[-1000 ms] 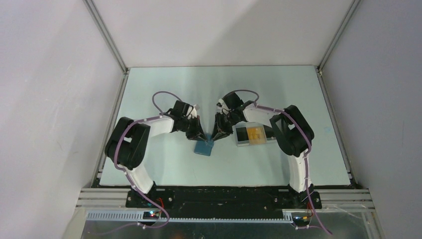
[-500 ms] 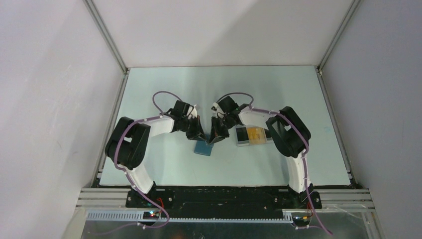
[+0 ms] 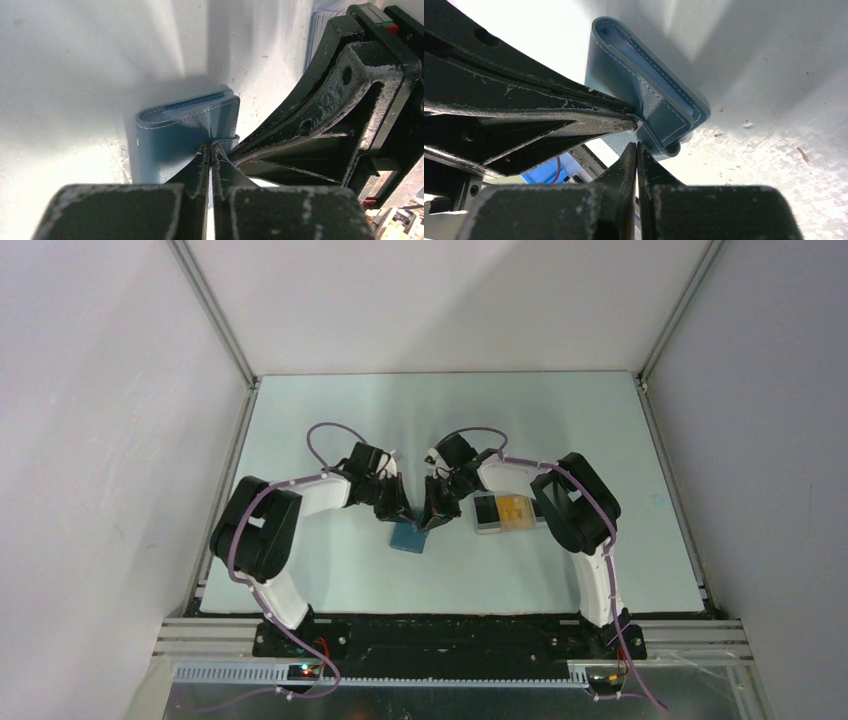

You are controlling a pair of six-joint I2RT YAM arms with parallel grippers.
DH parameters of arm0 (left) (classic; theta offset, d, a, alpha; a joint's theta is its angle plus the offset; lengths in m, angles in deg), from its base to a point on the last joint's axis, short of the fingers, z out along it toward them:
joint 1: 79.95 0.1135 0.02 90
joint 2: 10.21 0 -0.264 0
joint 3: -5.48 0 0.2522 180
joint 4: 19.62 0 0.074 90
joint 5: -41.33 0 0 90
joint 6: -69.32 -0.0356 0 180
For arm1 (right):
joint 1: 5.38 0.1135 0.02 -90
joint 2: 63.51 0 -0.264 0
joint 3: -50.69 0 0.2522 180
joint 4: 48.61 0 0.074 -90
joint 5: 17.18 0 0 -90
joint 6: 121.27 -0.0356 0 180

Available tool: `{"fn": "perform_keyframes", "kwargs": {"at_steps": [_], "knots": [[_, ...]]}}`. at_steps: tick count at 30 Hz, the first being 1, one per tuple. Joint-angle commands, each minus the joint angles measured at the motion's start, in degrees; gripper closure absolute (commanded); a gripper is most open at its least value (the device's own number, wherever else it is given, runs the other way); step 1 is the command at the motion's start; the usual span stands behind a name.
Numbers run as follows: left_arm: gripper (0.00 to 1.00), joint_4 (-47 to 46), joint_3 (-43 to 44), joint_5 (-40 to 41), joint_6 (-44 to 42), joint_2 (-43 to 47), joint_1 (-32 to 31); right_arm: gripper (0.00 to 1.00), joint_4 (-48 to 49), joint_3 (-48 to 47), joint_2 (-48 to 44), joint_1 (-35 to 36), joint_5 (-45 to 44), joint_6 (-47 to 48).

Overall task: Put the credit cards into the card holder
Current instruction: Close the card holder at the center of the board.

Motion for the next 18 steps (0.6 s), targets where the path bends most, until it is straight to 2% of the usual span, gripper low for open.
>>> {"fn": "perform_keyframes", "kwargs": {"at_steps": [1, 18], "knots": [[0.97, 2.25, -0.97, 4.42, -2.68, 1.52, -0.82, 0.95, -0.21, -1.53, -1.93, 0.22, -1.92, 0.74], [1.00, 4.02, -1.63, 6.19, -3.16, 3.36, -1.58, 0.95, 1.83, -0.89, -4.92, -0.01, -0.66, 0.90]]}}
